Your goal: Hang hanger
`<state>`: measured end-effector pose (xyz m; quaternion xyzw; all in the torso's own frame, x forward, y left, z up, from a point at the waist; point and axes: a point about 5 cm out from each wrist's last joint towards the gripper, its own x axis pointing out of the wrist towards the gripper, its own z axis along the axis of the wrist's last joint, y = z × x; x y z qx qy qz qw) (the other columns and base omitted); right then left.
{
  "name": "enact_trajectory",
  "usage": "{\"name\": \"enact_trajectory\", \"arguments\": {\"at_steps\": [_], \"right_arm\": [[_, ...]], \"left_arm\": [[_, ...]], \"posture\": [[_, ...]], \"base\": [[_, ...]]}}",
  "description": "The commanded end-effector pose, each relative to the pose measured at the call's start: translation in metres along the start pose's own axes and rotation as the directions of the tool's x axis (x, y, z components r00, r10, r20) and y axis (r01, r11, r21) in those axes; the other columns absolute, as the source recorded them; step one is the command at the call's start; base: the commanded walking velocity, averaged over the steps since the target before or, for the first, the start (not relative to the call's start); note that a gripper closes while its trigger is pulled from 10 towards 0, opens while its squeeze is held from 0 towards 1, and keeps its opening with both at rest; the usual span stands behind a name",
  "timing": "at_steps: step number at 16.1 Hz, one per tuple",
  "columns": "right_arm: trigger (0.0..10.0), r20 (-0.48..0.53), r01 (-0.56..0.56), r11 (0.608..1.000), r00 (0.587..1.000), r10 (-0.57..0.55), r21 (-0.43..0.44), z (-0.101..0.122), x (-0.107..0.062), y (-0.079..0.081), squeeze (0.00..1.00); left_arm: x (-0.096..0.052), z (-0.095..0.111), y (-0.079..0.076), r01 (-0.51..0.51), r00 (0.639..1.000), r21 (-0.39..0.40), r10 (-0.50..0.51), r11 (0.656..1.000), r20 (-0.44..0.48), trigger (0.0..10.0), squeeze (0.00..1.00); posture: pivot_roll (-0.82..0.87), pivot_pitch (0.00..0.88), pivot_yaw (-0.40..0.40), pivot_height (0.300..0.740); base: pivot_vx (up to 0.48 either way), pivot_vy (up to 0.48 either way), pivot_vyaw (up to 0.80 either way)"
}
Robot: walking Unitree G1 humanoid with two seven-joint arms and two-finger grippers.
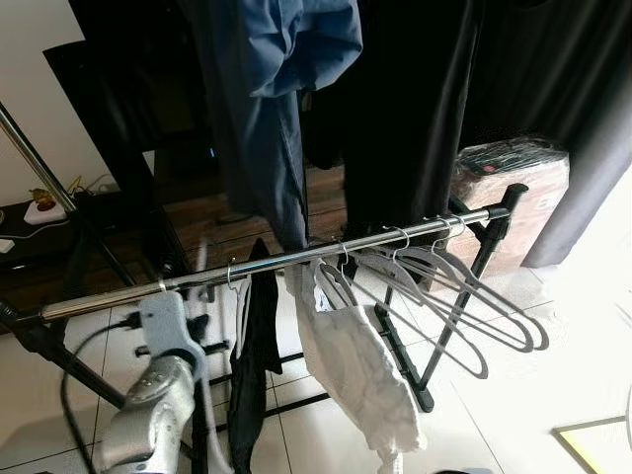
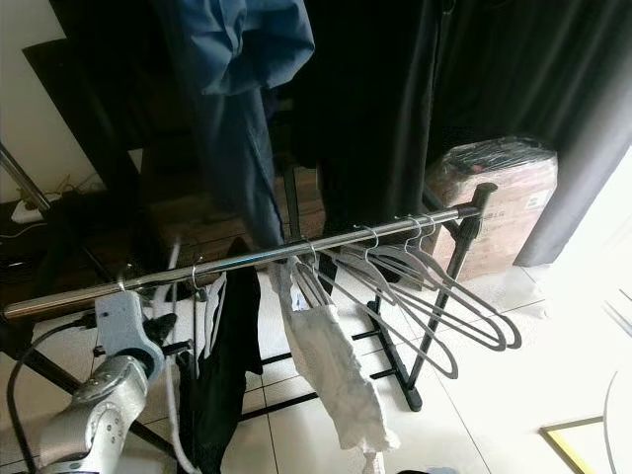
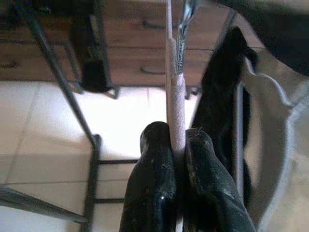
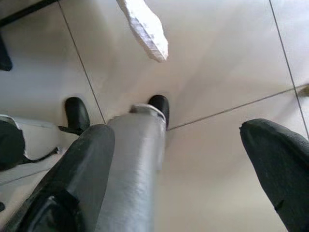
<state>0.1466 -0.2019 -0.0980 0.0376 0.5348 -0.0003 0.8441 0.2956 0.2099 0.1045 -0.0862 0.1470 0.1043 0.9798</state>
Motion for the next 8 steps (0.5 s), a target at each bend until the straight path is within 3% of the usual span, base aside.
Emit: {"name": "enact_trajectory", "arguments": {"at_steps": [1, 5, 8], "right_arm": [[10.0, -0.01, -0.004, 1.0, 1.0, 0.004, 0.011, -0.006, -0.001, -0.002, 0.0], [10.0, -0.012, -0.01, 1.0, 1.0, 0.01, 0.01, -0.008, -0.001, -0.002, 0.0], [10.0, -0.007, -0.034, 0.999, 0.999, 0.034, 0.006, -0.003, 0.003, 0.019, 0.0]], "left_arm": [[-0.001, 0.002, 0.011, -0.063, 0.998, 0.033, 0.062, 0.997, 0.003, 10.0, 0.0], [0.002, -0.005, 0.012, -0.039, 0.999, -0.003, 0.039, 0.999, -0.031, 10.0, 0.0], [0.008, -0.013, 0.016, -0.009, 0.997, -0.018, 0.008, 1.0, -0.082, 10.0, 0.0]], "posture": [[0.0, 0.092, 0.017, 0.74], [0.0, 0.09, 0.016, 0.74], [-0.01, 0.091, 0.015, 0.74]], "base": [[0.0, 0.0, 0.0], [0.0, 0.0, 0.0], [0.0, 0.0, 0.0]]}}
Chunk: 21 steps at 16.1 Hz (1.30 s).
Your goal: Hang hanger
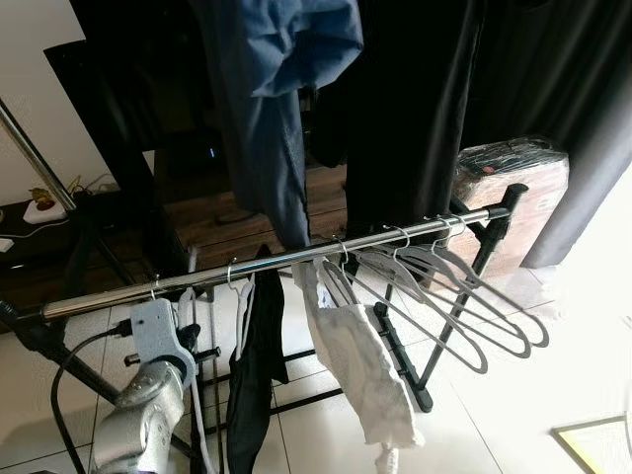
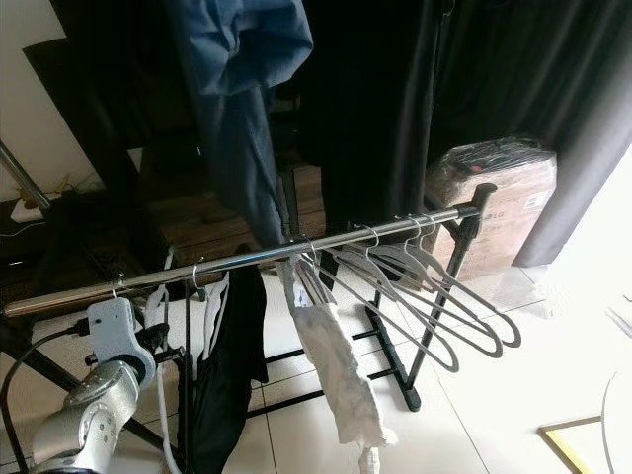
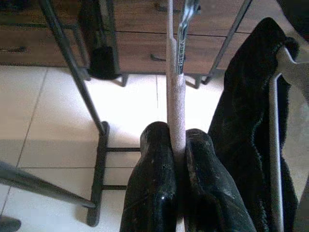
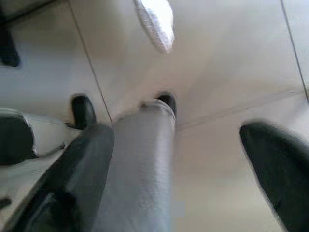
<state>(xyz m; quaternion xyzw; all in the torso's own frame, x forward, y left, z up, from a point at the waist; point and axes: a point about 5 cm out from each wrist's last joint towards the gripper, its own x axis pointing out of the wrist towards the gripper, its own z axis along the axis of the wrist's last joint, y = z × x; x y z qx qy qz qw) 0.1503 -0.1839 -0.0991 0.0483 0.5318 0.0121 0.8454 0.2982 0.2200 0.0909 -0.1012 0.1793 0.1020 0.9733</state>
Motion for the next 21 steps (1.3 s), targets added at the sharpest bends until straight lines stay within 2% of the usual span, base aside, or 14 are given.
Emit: {"name": "enact_trajectory", "arguments": {"at_steps": [1, 4, 5, 8, 12, 13, 14, 15, 17, 18, 19, 20, 21], "right_arm": [[10.0, -0.01, -0.009, 1.0, 1.0, 0.009, 0.002, -0.003, 0.001, 0.008, 0.0], [10.0, -0.001, -0.038, 0.999, 0.999, 0.038, -0.003, 0.005, 0.006, 0.035, 0.0], [10.0, 0.004, -0.049, 0.999, 0.999, 0.049, -0.004, 0.009, 0.007, 0.046, 0.0], [10.0, 0.009, -0.051, 0.999, 0.999, 0.051, -0.006, 0.013, 0.008, 0.05, 0.0], [10.0, 0.018, -0.029, 1.0, 0.999, 0.029, 0.0, 0.015, 0.007, 0.041, 0.0], [10.0, 0.028, -0.016, 1.0, 0.999, 0.015, 0.021, 0.019, 0.007, 0.04, 0.0], [10.0, 0.039, -0.002, 0.997, 0.999, -0.001, 0.077, 0.022, 0.008, 0.04, 0.0], [10.0, 0.051, 0.012, 0.989, 0.998, -0.02, 0.149, 0.026, 0.008, 0.039, 0.0], [10.0, 0.064, 0.025, 0.975, 0.997, -0.04, 0.22, 0.031, 0.008, 0.039, 0.0], [10.0, 0.065, 0.025, 0.975, 0.997, -0.04, 0.221, 0.031, 0.008, 0.039, 0.0], [10.0, 0.026, 0.089, 0.971, 0.995, -0.097, 0.224, -0.003, -0.003, -0.014, 0.0], [10.0, 0.019, 0.105, 0.969, 0.994, -0.112, 0.223, -0.008, -0.005, -0.023, 0.0], [10.0, 0.016, 0.11, 0.968, 0.993, -0.116, 0.224, -0.008, -0.005, -0.023, 0.0]], "left_arm": [[0.001, -0.002, 0.007, -0.023, 1.0, -0.001, 0.023, 1.0, -0.013, 10.0, 0.0], [0.003, 0.003, 0.012, -0.042, 0.999, 0.002, 0.042, 0.999, 0.003, 10.0, 0.0], [0.002, 0.004, 0.013, -0.05, 0.999, 0.001, 0.05, 0.999, 0.012, 10.0, 1.0], [-0.001, 0.006, 0.012, -0.045, 0.998, 0.012, 0.045, 0.999, 0.043, 10.0, 1.0], [-0.01, 0.015, 0.004, -0.015, 0.995, 0.037, 0.011, 0.999, 0.102, 10.0, 1.0], [-0.015, 0.017, 0.001, 0.009, 0.993, 0.069, -0.018, 0.998, 0.117, 10.0, 0.65], [-0.019, 0.015, 0.0, 0.019, 0.993, 0.105, -0.031, 0.994, 0.114, 10.0, 0.0], [-0.023, 0.014, 0.001, 0.019, 0.993, 0.126, -0.033, 0.992, 0.112, 10.0, 0.0], [-0.032, 0.01, 0.006, 0.008, 0.994, 0.152, -0.024, 0.988, 0.105, 10.0, 0.0], [-0.035, 0.009, 0.007, 0.001, 0.994, 0.159, -0.018, 0.987, 0.104, 10.0, 0.0], [-0.046, 0.006, 0.011, -0.006, 0.995, 0.184, -0.013, 0.983, 0.104, 10.0, 0.0], [-0.051, 0.005, 0.013, -0.001, 0.994, 0.19, -0.019, 0.982, 0.103, 10.0, 0.0], [-0.054, 0.004, 0.014, 0.0, 0.994, 0.194, -0.021, 0.981, 0.105, 10.0, 0.0]], "posture": [[-0.01, 0.089, 0.014, 0.74], [-0.01, 0.091, 0.013, 0.74], [0.0, 0.092, 0.012, 0.74], [0.0, 0.092, 0.013, 0.74], [0.0, 0.093, 0.018, 0.74], [0.0, 0.094, 0.019, 0.74], [0.0, 0.095, 0.021, 0.74], [0.01, 0.095, 0.024, 0.74], [0.01, 0.095, 0.027, 0.74], [0.01, 0.096, 0.028, 0.74], [0.02, 0.095, 0.028, 0.74], [0.02, 0.095, 0.028, 0.74], [0.03, 0.095, 0.028, 0.74]], "base": [[0.0, 0.0, 0.0], [0.0, 0.0, 0.0], [0.0, 0.0, 0.0], [0.0, 0.0, 0.0], [0.0, 0.0, 0.0], [0.0, 0.0, 0.0], [0.0, 0.0, 0.0], [0.0, 0.0, 0.0], [0.0, 0.0, 0.0], [0.0, 0.0, 0.0], [0.0, 0.0, 0.0], [0.0, 0.0, 0.0], [0.0, 0.0, 0.0]]}}
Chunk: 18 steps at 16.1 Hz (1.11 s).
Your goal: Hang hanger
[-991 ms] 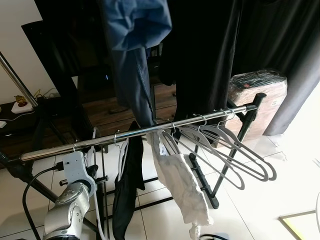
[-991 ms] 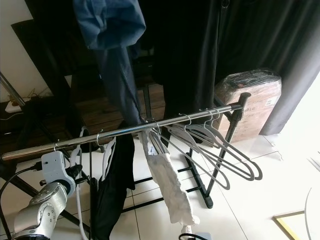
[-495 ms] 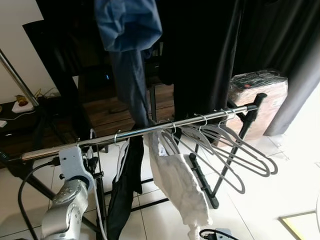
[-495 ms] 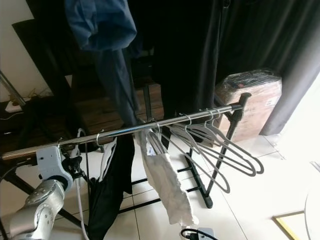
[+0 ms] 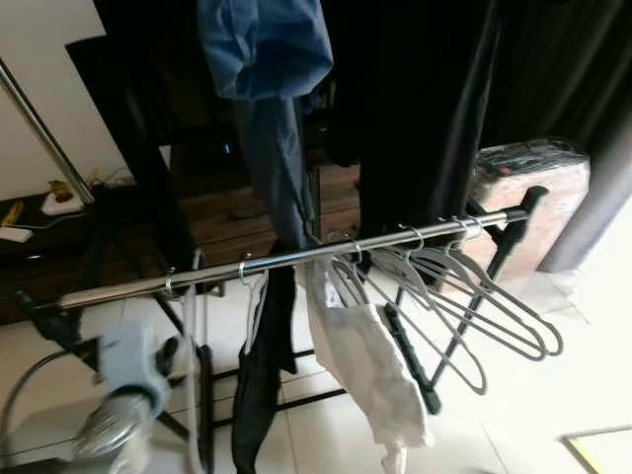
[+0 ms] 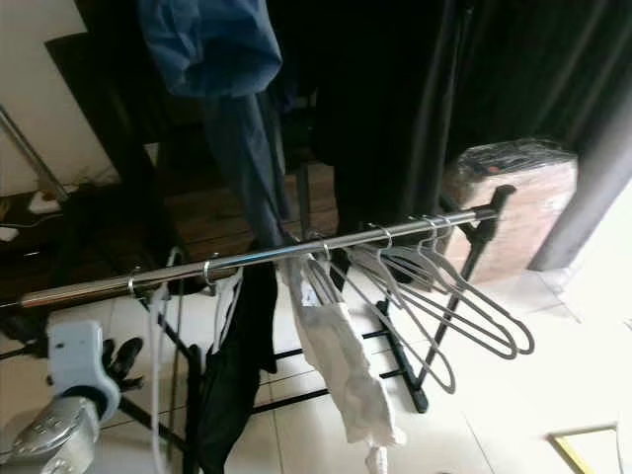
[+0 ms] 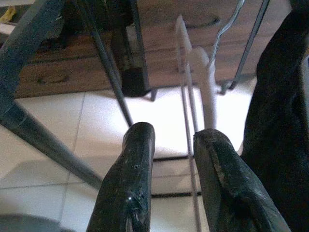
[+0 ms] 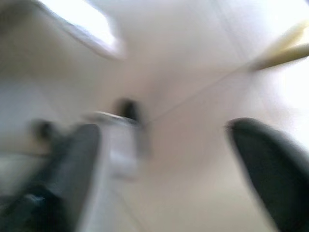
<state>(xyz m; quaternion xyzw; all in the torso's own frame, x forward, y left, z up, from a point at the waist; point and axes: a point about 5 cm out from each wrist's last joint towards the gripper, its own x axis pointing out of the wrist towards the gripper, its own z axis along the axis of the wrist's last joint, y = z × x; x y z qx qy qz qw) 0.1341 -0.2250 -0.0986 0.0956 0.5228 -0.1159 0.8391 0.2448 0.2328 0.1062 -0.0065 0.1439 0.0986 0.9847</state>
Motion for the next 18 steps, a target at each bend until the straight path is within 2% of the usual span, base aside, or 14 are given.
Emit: {"name": "enact_trajectory", "arguments": {"at_steps": [1, 4, 6, 7, 8, 9, 10, 11, 13, 14, 16, 18], "right_arm": [[10.0, 0.006, -0.052, 0.999, 0.999, 0.052, 0.011, 0.002, 0.003, 0.022, 0.0], [10.0, 0.017, -0.071, 0.997, 0.997, 0.071, -0.003, 0.009, 0.004, 0.034, 0.0], [10.0, 0.02, -0.081, 0.997, 0.997, 0.081, -0.01, 0.009, 0.004, 0.037, 0.0], [10.0, 0.019, -0.081, 0.997, 0.996, 0.082, -0.013, 0.009, 0.004, 0.037, 0.0], [10.0, 0.019, -0.077, 0.997, 0.997, 0.078, -0.012, 0.009, 0.004, 0.037, 0.0], [10.0, 0.019, -0.076, 0.997, 0.997, 0.076, -0.012, 0.01, 0.004, 0.037, 0.0], [10.0, 0.025, -0.068, 0.998, 0.997, 0.068, -0.004, 0.01, 0.004, 0.036, 0.0], [10.0, 0.031, -0.067, 0.998, 0.997, 0.067, 0.0, 0.011, 0.004, 0.036, 0.0], [10.0, 0.047, -0.066, 0.997, 0.997, 0.068, -0.039, 0.015, 0.004, 0.033, 0.0], [10.0, 0.048, -0.064, 0.998, 0.997, 0.065, -0.027, 0.015, 0.004, 0.033, 0.0], [10.0, 0.049, -0.072, 0.997, 0.996, 0.073, -0.024, 0.015, 0.004, 0.033, 0.0], [10.0, 0.049, -0.075, 0.997, 0.996, 0.077, -0.027, 0.015, 0.004, 0.034, 0.0]], "left_arm": [[-0.008, 0.005, -0.006, 0.036, 0.999, 0.014, -0.036, 0.999, 0.024, 10.0, 0.0], [-0.015, 0.003, -0.01, 0.068, 0.997, 0.029, -0.069, 0.997, 0.035, 10.0, 0.0], [-0.022, 0.002, -0.006, 0.06, 0.997, 0.034, -0.062, 0.998, 0.051, 10.0, 0.0], [-0.028, 0.0, -0.003, 0.051, 0.997, 0.042, -0.053, 0.998, 0.059, 10.0, 0.0], [-0.038, -0.005, 0.005, 0.028, 0.997, 0.081, -0.034, 0.996, 0.072, 10.0, 0.0], [-0.041, -0.007, 0.007, 0.02, 0.997, 0.091, -0.027, 0.996, 0.073, 10.0, 0.0], [-0.049, -0.013, 0.018, -0.036, 0.996, 0.078, 0.03, 0.996, 0.081, 10.0, 0.0], [-0.05, -0.014, 0.025, -0.069, 0.994, 0.106, 0.059, 0.992, 0.091, 10.0, 0.0], [-0.045, -0.029, 0.041, -0.128, 0.991, 0.156, 0.122, 0.979, 0.048, 10.0, 0.0], [-0.043, -0.036, 0.042, -0.114, 0.993, 0.176, 0.11, 0.978, 0.031, 10.0, 0.0], [-0.038, -0.043, 0.035, -0.062, 0.998, 0.124, 0.06, 0.99, 0.016, 10.0, 0.0], [-0.027, -0.048, 0.02, -0.002, 1.0, 0.12, 0.001, 0.993, 0.008, 10.0, 0.0]], "posture": [[0.03, 0.093, 0.029, 0.74], [0.03, 0.091, 0.032, 0.74], [0.03, 0.087, 0.033, 0.74], [0.04, 0.086, 0.033, 0.74], [0.04, 0.086, 0.033, 0.74], [0.05, 0.087, 0.033, 0.74], [0.05, 0.085, 0.031, 0.74], [0.05, 0.08, 0.032, 0.74], [0.05, 0.076, 0.034, 0.74], [0.05, 0.073, 0.034, 0.74], [0.05, 0.074, 0.035, 0.74], [0.04, 0.071, 0.039, 0.74]], "base": [[0.0, 0.0, 0.0], [0.0, 0.0, 0.0], [0.0, 0.0, 0.0], [0.0, 0.0, 0.0], [0.0, 0.0, 0.0], [0.0, 0.0, 0.0], [0.0, 0.0, 0.0], [0.0, 0.0, 0.0], [0.0, 0.0, 0.8], [0.0, 0.0, 0.8], [0.0, 0.0, 0.8], [0.0, 0.0, 0.8]]}}
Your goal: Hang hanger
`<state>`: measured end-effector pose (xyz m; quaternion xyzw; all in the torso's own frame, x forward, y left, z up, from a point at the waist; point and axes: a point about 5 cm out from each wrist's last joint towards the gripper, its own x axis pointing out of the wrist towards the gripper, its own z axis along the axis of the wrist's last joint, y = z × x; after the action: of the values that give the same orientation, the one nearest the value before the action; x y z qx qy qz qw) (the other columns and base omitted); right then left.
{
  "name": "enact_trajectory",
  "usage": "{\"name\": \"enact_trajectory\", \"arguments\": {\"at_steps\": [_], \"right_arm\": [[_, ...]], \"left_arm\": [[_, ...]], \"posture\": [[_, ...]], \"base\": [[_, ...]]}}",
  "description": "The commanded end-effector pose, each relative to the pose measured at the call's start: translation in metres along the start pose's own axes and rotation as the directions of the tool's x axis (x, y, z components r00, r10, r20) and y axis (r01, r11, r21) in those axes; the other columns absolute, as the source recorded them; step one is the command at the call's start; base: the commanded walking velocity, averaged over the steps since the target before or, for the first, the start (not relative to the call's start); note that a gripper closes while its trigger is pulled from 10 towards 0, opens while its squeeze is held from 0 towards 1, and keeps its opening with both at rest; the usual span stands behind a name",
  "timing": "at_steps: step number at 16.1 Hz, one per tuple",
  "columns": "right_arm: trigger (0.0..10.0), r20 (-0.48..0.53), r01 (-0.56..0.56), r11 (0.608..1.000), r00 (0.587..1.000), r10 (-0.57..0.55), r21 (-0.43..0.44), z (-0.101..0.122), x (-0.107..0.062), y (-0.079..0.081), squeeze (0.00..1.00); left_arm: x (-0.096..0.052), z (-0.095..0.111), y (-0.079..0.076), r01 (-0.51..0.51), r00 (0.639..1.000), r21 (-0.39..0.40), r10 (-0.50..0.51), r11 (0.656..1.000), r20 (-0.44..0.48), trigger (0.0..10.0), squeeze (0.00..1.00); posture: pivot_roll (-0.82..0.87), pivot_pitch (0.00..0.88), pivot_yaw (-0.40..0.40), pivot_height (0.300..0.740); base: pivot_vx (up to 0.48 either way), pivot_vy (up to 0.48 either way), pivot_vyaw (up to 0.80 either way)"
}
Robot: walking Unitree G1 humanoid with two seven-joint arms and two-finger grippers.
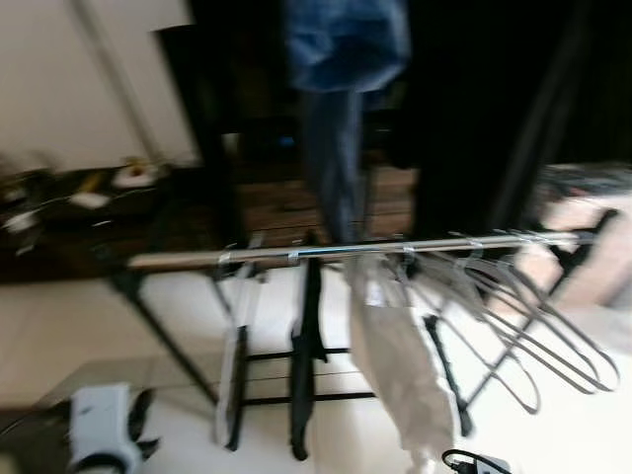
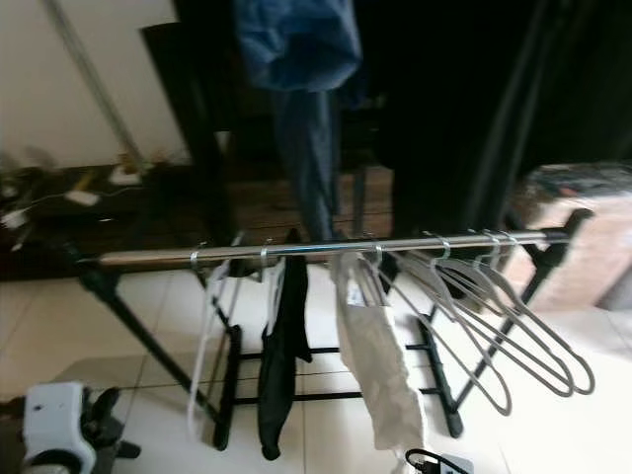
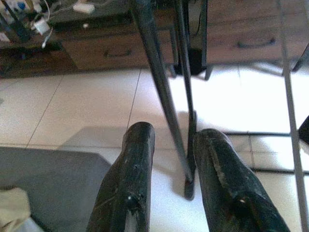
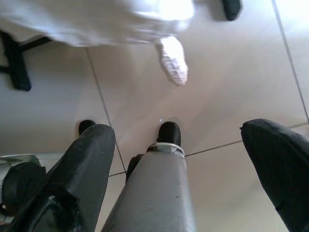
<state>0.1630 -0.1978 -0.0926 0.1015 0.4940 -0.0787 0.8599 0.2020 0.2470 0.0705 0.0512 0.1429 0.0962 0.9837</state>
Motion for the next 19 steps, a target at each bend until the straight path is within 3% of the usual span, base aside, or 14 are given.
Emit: {"name": "enact_trajectory", "arguments": {"at_steps": [1, 5, 7, 8, 10, 12, 13, 17, 19], "right_arm": [[10.0, -0.011, 0.003, 1.0, 1.0, -0.003, 0.002, -0.005, -0.001, -0.001, 0.0], [10.0, -0.008, -0.001, 1.0, 1.0, 0.001, 0.009, -0.004, 0.0, 0.002, 0.0], [10.0, -0.006, -0.005, 1.0, 1.0, 0.005, 0.012, -0.003, 0.0, 0.004, 0.0], [10.0, -0.004, -0.006, 1.0, 1.0, 0.006, 0.017, -0.003, 0.0, 0.004, 0.0], [10.0, -0.004, -0.005, 0.999, 1.0, 0.005, 0.044, -0.003, 0.0, 0.005, 0.0], [10.0, -0.005, -0.008, 0.999, 1.0, 0.008, 0.041, -0.003, 0.0, 0.005, 0.0], [10.0, -0.006, -0.011, 0.999, 1.0, 0.011, 0.035, -0.003, 0.0, 0.005, 0.0], [10.0, -0.013, -0.001, 1.0, 1.0, 0.001, 0.005, -0.005, 0.0, 0.001, 0.0], [10.0, -0.013, -0.007, 1.0, 1.0, 0.007, -0.005, -0.005, 0.0, 0.001, 0.0]], "left_arm": [[0.004, -0.008, -0.004, 0.022, 1.0, 0.007, -0.021, 1.0, -0.017, 10.0, 0.0], [0.026, -0.042, -0.018, 0.1, 0.982, 0.031, -0.093, 0.995, -0.165, 10.0, 0.0], [0.035, -0.052, -0.02, 0.095, 0.971, 0.052, -0.082, 0.994, -0.223, 10.0, 0.0], [0.045, -0.065, -0.023, 0.085, 0.954, 0.027, -0.074, 0.996, -0.289, 10.0, 0.0], [0.05, -0.082, -0.027, 0.094, 0.927, 0.026, -0.078, 0.995, -0.367, 10.0, 0.0], [0.049, -0.094, -0.031, 0.11, 0.899, 0.04, -0.083, 0.993, -0.43, 10.0, 0.0], [0.041, -0.115, -0.031, 0.11, 0.851, 0.052, -0.067, 0.993, -0.521, 10.0, 0.0], [0.031, -0.131, -0.034, 0.093, 0.809, 0.038, -0.053, 0.995, -0.585, 10.0, 0.0], [0.023, -0.14, -0.039, 0.105, 0.793, 0.039, -0.06, 0.994, -0.607, 10.0, 0.0]], "posture": [[0.04, 0.071, 0.039, 0.74], [0.04, 0.068, 0.042, 0.74], [0.03, 0.065, 0.045, 0.74], [0.03, 0.063, 0.047, 0.74], [0.03, 0.062, 0.048, 0.74], [0.01, 0.058, 0.049, 0.74], [0.01, 0.06, 0.046, 0.74], [0.01, 0.062, 0.041, 0.74], [0.01, 0.064, 0.041, 0.74]], "base": [[0.0, 0.0, 0.8], [0.0, 0.0, 0.8], [0.0, 0.0, 0.8], [0.0, 0.0, 0.8], [0.0, 0.0, 0.4], [0.0, 0.0, 0.0], [0.0, 0.0, 0.0], [0.0, 0.156, 0.0], [0.0, 0.306, 0.8]]}}
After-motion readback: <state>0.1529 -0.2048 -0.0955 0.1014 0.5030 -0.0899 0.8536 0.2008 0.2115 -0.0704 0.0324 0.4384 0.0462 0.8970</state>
